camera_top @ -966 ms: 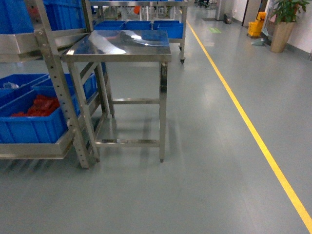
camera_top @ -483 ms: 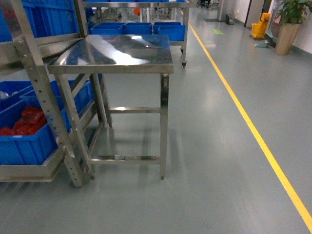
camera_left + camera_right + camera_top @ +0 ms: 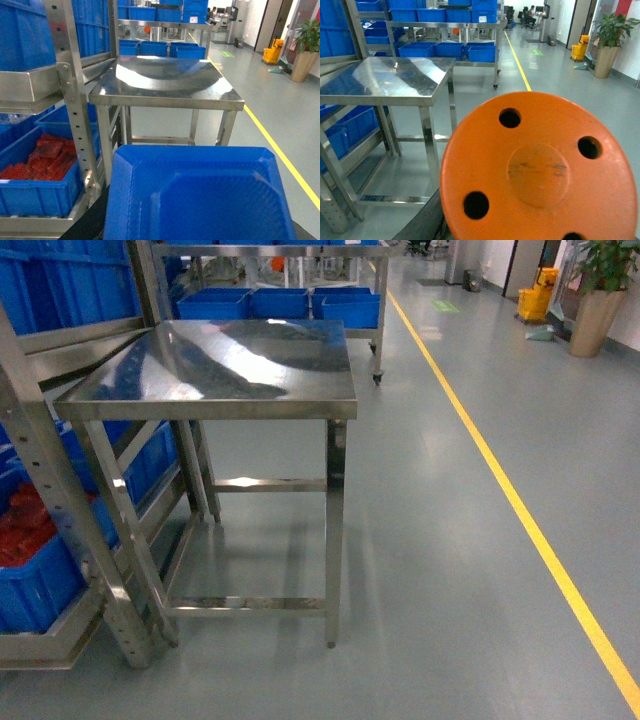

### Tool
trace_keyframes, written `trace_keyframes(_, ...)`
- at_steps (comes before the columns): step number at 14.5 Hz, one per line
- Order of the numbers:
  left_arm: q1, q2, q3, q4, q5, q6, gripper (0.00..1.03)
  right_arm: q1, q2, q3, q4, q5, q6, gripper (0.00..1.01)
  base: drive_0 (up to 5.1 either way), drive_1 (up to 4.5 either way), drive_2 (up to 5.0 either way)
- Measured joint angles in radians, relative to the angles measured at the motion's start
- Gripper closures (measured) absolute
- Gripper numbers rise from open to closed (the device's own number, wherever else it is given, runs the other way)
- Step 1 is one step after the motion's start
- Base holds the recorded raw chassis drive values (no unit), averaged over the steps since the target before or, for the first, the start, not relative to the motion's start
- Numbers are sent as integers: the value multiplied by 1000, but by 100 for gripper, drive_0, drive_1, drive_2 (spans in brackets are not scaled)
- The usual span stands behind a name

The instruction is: Sort blue parts and orange caps into right shelf containers

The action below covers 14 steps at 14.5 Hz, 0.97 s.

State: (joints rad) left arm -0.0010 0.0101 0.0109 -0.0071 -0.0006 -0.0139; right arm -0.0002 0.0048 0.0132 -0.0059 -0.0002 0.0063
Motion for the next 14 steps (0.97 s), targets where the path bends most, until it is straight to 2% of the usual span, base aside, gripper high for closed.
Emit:
trace_keyframes(3, 0, 0, 0, 3, 1, 0, 60, 0, 0, 0, -1, 0, 0, 58, 3, 433, -427)
trace_keyframes(10, 0, 0, 0, 0, 1, 0, 60, 0, 0, 0, 0, 2, 0, 58, 0, 0, 0)
trace_keyframes(14, 0, 0, 0, 0, 1, 0, 60, 0, 0, 0, -1, 2, 0, 58, -483, 249, 249)
